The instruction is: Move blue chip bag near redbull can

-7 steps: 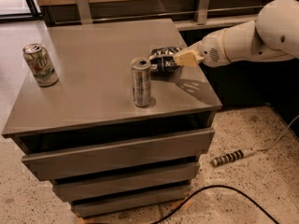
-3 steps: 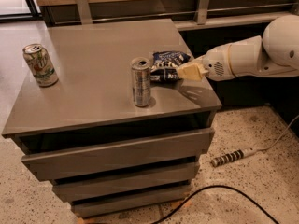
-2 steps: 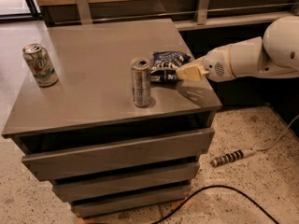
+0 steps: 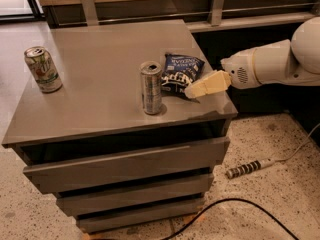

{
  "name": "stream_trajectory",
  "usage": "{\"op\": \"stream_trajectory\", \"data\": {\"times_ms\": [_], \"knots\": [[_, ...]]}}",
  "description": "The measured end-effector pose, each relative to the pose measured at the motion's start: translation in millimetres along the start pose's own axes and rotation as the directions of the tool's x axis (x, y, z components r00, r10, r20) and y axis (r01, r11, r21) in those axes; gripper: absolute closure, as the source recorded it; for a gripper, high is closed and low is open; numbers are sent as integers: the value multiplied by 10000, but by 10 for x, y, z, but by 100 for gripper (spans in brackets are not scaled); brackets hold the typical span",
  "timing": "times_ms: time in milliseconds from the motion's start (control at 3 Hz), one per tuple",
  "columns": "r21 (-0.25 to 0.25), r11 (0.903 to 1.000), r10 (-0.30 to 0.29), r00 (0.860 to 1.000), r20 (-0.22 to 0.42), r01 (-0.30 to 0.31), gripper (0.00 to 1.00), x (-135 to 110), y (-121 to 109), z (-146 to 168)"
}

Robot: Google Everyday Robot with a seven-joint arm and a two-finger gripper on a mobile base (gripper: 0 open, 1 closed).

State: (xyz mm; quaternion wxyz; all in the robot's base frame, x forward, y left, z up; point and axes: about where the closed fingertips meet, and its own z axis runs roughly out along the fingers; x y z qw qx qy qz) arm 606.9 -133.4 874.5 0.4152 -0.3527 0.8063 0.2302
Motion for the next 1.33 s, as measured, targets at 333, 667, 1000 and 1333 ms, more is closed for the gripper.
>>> {"op": "stream_trajectory", "data": {"times_ms": [333, 667, 1000, 1333], "knots": [[885, 9959, 199, 9997, -154, -185, 0, 100, -105, -240], [2257, 9726, 577, 9983, 11, -564, 0, 230, -201, -577], [2768, 9586, 622, 9978, 232, -662, 0, 231, -264, -649], [2767, 9587, 621, 9978, 232, -661, 0, 230, -263, -649]]}}
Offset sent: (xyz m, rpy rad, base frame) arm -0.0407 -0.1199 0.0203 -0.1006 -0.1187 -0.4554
